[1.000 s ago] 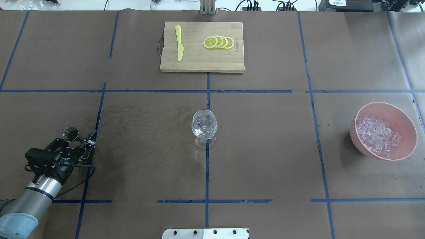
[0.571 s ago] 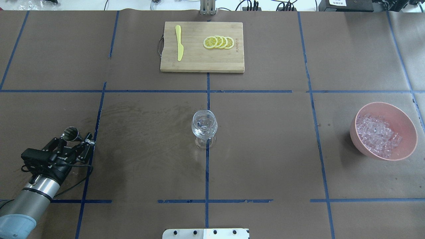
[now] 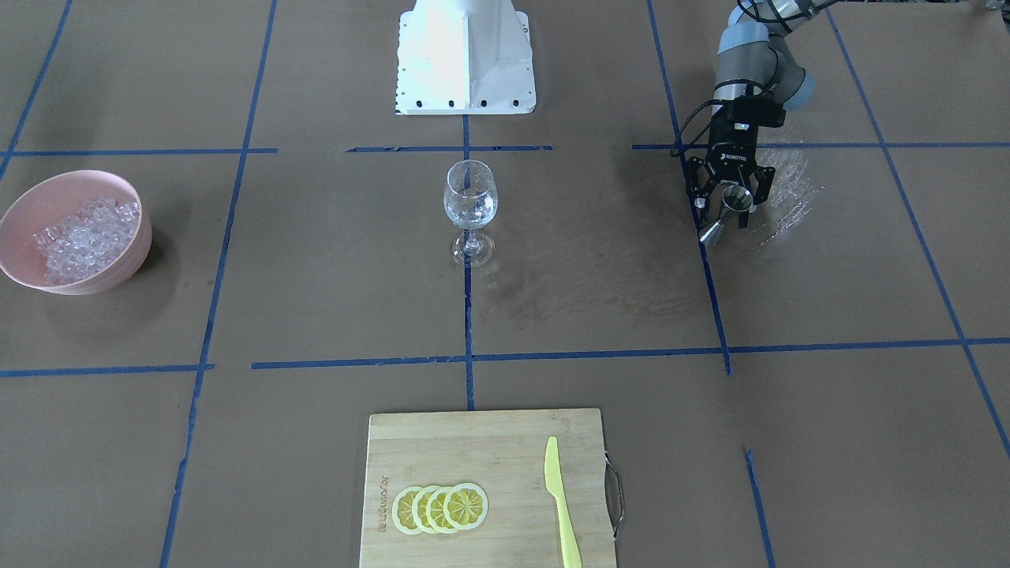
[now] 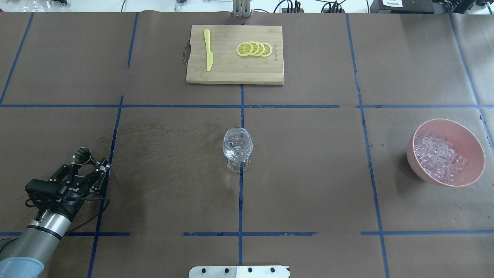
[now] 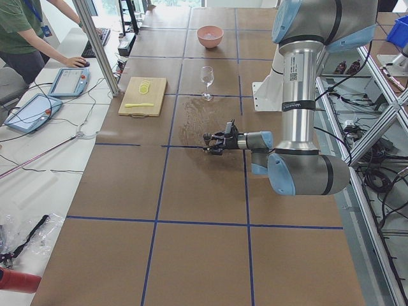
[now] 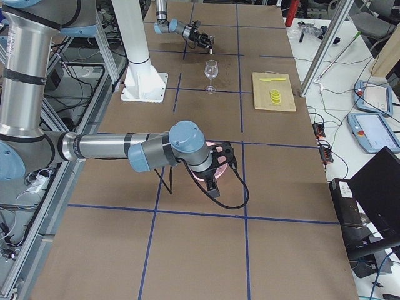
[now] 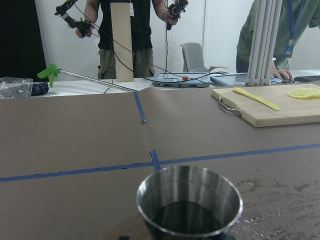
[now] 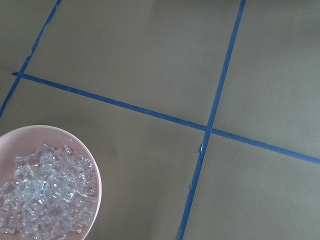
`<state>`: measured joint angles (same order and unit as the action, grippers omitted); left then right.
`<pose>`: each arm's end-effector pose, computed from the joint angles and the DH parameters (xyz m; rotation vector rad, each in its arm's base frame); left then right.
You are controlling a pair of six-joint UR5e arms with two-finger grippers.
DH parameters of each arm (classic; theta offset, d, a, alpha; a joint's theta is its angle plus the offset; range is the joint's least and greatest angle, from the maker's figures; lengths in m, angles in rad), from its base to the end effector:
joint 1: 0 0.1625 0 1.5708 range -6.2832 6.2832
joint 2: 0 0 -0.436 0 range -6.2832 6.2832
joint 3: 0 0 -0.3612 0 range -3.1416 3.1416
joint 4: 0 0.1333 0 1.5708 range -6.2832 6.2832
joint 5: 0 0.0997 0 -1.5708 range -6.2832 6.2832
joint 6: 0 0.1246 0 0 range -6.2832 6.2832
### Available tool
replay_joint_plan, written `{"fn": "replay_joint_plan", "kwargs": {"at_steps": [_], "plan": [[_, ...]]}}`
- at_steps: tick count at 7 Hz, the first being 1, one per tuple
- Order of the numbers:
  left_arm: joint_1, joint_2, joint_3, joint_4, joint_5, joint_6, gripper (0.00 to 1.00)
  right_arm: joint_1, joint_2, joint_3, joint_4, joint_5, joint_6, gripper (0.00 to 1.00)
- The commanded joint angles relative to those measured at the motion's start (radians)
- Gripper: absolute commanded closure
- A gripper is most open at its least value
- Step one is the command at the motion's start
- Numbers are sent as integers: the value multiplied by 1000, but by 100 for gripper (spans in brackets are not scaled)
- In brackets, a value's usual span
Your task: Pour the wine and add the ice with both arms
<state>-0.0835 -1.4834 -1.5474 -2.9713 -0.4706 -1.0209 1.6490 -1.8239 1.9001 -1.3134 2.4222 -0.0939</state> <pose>0.3811 -0.2771 0.5567 1.2231 0.7841 -0.3258 0.0685 -0.3678 0.6020 0.3845 -0.8134 -0.1566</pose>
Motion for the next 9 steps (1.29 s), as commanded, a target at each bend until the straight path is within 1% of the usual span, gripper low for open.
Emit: {"fn": "replay_joint_plan", "kwargs": {"at_steps": [1, 3, 4, 5, 9], "plan": [[5, 0, 10, 0, 6, -1, 43, 0, 0, 0, 0, 0, 0, 0], [10, 0, 10, 0, 6, -1, 53, 0, 0, 0, 0, 2, 0, 0], [10, 0, 10, 0, 16, -1, 56, 0, 0, 0, 0, 2, 0, 0], [13, 0, 10, 0, 17, -1, 58, 0, 0, 0, -1, 2, 0, 0], [21, 0, 10, 0, 17, -1, 58, 0, -2, -1, -1, 2, -1, 0]]}}
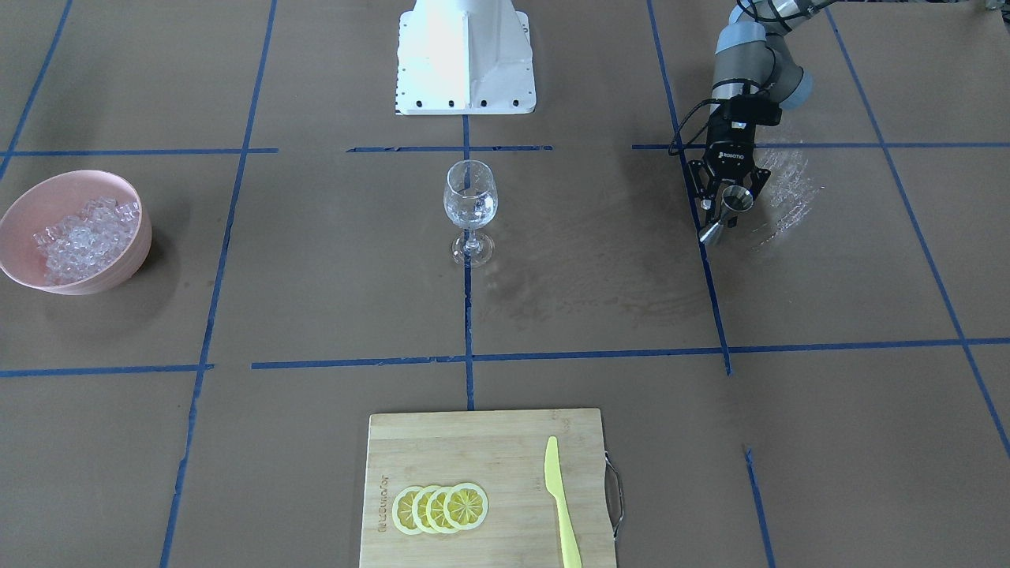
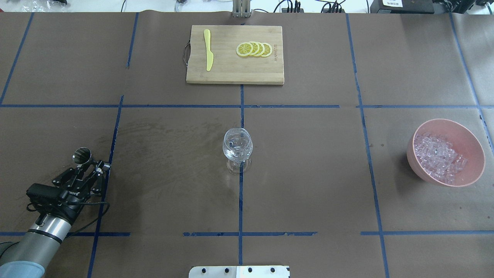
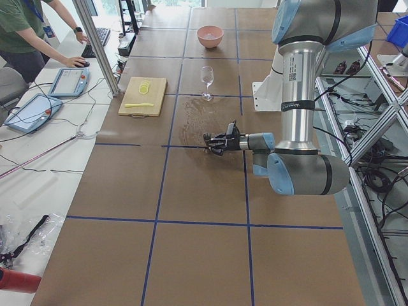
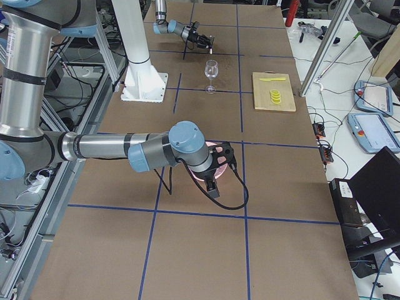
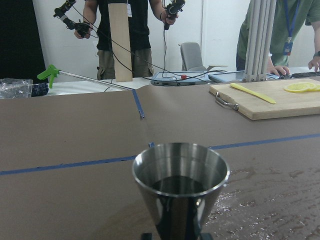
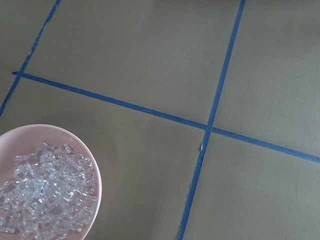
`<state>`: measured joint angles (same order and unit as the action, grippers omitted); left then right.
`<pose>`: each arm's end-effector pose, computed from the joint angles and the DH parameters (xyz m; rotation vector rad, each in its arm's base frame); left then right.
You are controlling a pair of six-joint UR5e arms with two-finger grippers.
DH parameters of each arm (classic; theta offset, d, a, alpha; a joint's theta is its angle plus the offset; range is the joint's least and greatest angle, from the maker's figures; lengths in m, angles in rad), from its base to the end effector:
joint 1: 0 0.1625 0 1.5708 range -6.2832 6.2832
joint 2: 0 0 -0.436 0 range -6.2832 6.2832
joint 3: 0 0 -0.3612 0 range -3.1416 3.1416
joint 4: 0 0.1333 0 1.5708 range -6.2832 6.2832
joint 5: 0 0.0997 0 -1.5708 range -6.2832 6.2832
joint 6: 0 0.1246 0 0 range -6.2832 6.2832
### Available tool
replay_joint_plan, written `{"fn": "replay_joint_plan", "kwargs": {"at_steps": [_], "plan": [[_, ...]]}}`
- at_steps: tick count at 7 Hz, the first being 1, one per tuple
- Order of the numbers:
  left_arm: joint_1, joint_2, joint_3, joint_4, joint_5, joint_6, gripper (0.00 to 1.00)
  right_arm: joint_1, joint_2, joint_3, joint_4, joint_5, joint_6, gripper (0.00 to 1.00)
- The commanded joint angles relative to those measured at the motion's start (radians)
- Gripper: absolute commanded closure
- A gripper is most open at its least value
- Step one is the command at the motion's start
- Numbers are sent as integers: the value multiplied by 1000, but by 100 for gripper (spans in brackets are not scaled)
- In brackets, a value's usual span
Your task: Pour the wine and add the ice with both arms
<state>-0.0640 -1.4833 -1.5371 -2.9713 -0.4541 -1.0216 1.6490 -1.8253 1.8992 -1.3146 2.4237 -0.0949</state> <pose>0.3849 -0.2704 0.5607 1.2257 0.7784 -0.3152 0.0683 -0.3671 0.6030 0.3817 -0.8152 -0.1563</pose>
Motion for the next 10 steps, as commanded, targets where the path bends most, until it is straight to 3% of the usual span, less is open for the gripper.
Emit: {"fn": "replay_joint_plan", "kwargs": {"at_steps": [1, 4, 5, 7, 9, 10], "plan": [[1, 0, -2, 0, 0, 0, 58, 0, 0, 0, 0, 0, 0, 0], [1, 0, -2, -2, 21, 0, 90, 0, 0, 1, 0, 0, 1, 0], [1, 2, -2, -2, 25, 0, 96, 0, 0, 1, 2, 0, 1, 0], [1, 2, -9, -11, 45, 3, 100, 0, 1, 1, 0, 0, 1, 0], [0, 0, -24, -95, 45, 66, 100, 0, 1, 0, 0, 0, 1, 0], [0, -2, -29, -176, 45, 184, 100, 0, 1, 1, 0, 0, 1, 0]]}}
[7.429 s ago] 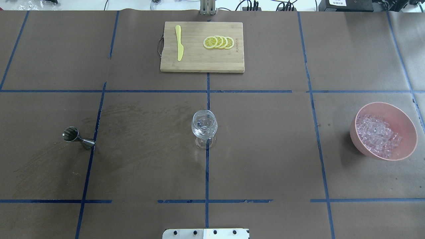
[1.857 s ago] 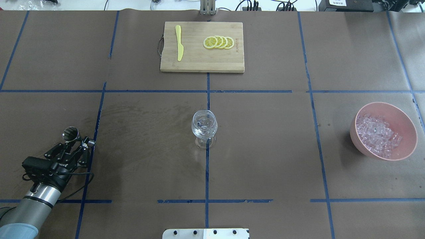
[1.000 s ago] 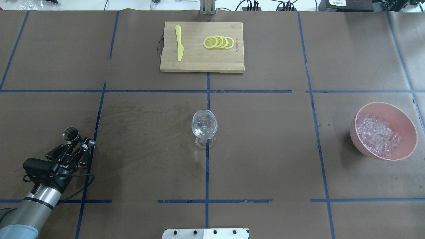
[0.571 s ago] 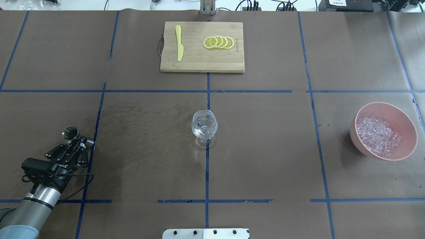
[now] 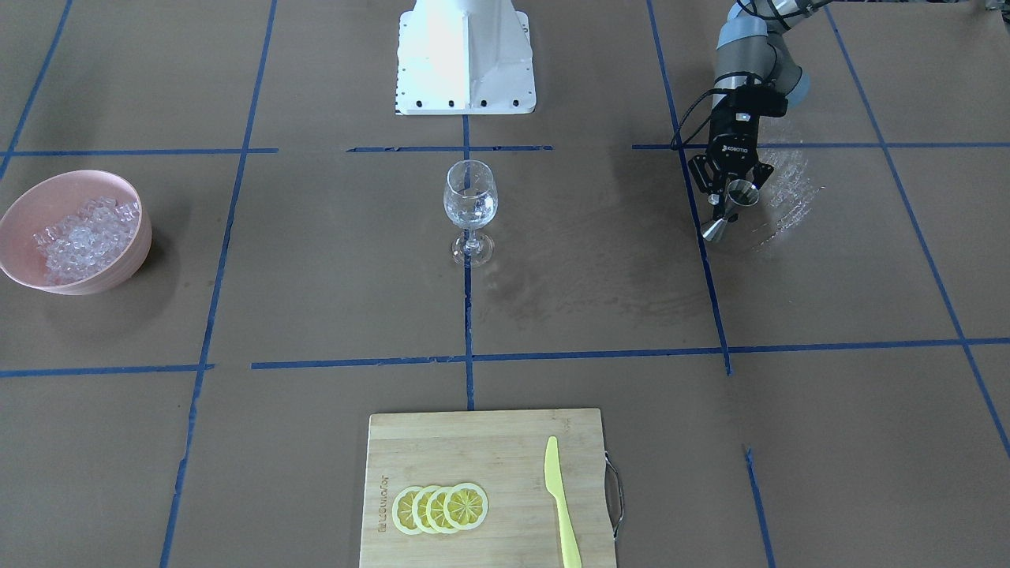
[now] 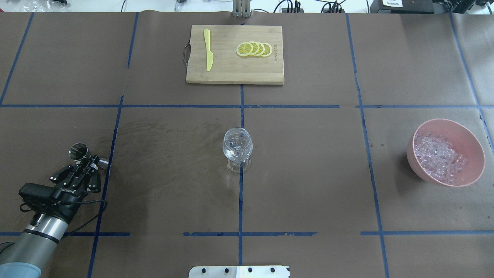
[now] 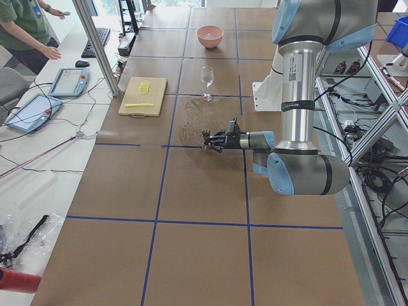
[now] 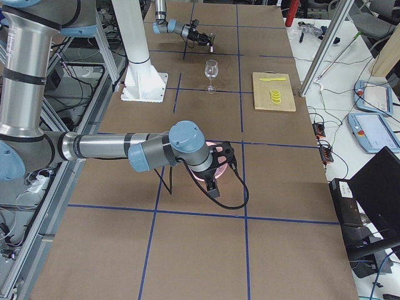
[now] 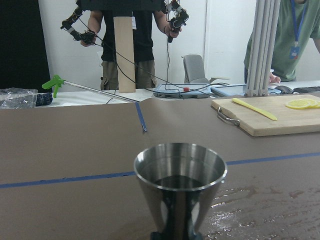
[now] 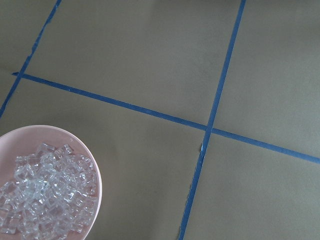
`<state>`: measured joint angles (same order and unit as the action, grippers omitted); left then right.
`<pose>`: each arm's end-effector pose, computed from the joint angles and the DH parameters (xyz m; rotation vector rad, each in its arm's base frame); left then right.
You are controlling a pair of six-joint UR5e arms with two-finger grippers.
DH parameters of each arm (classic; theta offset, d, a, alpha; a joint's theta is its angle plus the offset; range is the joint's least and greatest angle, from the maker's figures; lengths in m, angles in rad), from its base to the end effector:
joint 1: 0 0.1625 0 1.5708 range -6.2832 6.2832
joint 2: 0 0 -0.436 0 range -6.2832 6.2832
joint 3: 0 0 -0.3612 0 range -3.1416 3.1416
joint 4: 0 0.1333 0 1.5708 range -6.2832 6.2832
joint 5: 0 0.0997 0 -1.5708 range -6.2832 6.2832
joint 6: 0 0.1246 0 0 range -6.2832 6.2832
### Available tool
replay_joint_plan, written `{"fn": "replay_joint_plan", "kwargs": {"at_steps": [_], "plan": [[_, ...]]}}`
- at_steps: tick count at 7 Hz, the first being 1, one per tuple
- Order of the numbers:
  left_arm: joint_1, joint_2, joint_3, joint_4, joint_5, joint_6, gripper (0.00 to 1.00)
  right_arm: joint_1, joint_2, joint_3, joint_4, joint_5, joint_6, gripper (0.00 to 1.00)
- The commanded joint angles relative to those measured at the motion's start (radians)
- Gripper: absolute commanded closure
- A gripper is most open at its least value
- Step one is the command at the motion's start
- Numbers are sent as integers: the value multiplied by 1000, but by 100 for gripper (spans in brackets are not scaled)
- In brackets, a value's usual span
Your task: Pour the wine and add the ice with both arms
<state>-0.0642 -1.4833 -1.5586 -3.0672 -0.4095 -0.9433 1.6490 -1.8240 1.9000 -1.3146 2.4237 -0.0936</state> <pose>0.3708 -0.2719 0.5432 1.2799 0.8052 -0.3564 0.0684 -0.3677 0.6021 0.3831 -0.8151 -0.1560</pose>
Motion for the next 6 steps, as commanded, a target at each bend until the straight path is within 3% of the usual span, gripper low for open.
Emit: {"fn": "replay_joint_plan", "kwargs": {"at_steps": [1, 3, 4, 6], "plan": [[1, -15, -9, -202, -2, 261, 100, 0, 0, 1, 0, 2, 0, 0], [3, -34, -33, -373, -38, 560, 100, 0, -1, 1, 0, 2, 2, 0], [3, -43, -46, -378, -120, 583, 100, 0, 0, 1, 0, 2, 2, 0], [0, -113, -49, -306, -127, 584, 100, 0, 0, 1, 0, 2, 2, 0]]}}
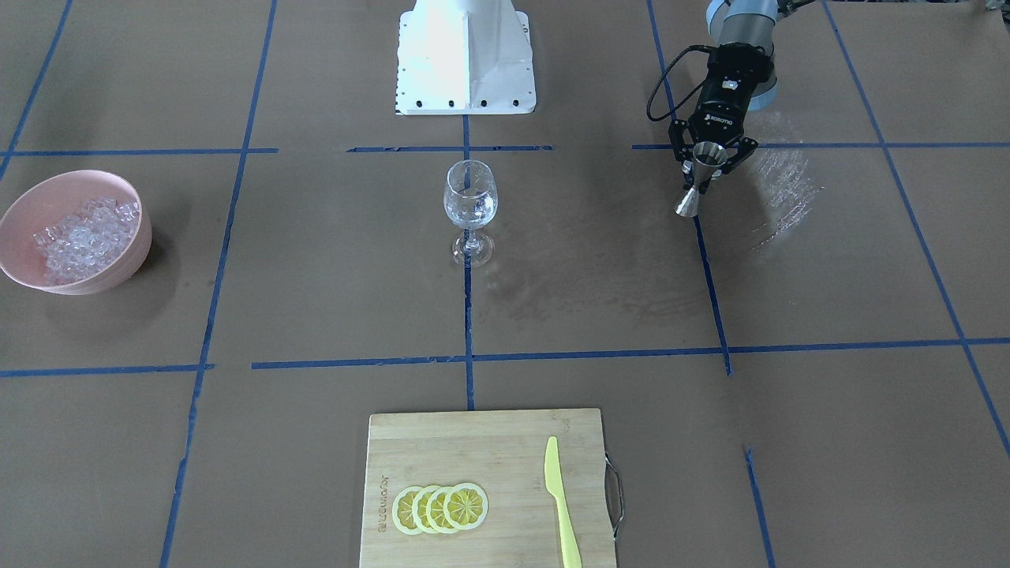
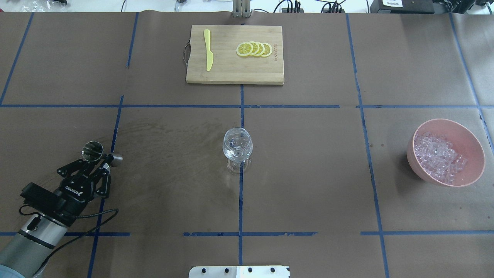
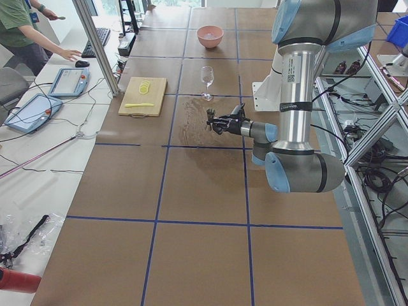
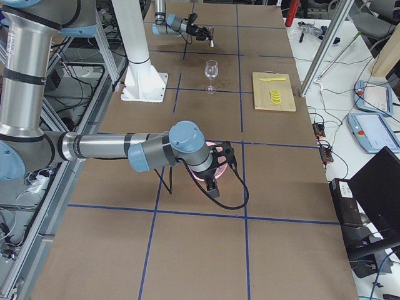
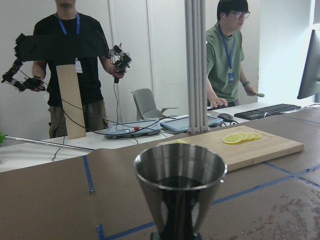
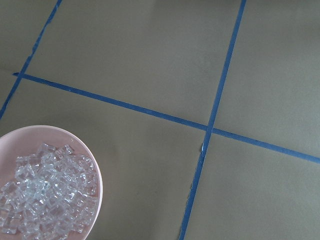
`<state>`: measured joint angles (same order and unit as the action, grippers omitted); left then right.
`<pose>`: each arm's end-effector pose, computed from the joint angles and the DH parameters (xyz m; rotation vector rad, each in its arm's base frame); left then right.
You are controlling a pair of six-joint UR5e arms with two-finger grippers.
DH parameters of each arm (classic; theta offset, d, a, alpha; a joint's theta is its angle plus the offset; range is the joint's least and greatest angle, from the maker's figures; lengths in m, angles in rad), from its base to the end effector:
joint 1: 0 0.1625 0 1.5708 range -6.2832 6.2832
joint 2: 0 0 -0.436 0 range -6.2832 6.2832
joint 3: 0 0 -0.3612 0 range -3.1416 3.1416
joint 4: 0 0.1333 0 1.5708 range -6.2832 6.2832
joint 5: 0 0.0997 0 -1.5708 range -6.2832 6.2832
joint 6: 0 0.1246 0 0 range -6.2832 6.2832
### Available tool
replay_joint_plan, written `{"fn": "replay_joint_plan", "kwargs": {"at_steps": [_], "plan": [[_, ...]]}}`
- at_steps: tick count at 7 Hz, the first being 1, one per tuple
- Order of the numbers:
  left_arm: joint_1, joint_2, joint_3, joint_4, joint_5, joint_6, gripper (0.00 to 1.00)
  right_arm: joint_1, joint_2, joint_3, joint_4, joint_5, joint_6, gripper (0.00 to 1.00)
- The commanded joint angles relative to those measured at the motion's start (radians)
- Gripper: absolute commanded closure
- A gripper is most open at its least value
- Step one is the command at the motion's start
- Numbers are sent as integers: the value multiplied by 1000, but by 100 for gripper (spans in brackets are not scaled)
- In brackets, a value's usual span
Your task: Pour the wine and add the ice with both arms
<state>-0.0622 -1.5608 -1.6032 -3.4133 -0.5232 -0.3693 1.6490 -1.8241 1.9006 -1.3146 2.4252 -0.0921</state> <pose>0.3717 -0.2648 0.4769 1.4788 0.8745 -0.1362 0.0683 -0.3676 0.6018 0.3830 -0.8168 -0.1550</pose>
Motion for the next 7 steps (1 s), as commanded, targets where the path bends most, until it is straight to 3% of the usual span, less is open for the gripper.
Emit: {"fn": "replay_joint_plan", "kwargs": {"at_steps": [1, 3, 7], "plan": [[-17, -94, -6, 95, -21, 10, 100, 0, 0, 0, 0, -1, -1, 0], [-28, -169, -6, 133, -27, 4, 100, 0, 0, 0, 0, 0, -1, 0], [-115, -194, -6, 175, -32, -106, 100, 0, 0, 0, 0, -1, -1, 0]]}}
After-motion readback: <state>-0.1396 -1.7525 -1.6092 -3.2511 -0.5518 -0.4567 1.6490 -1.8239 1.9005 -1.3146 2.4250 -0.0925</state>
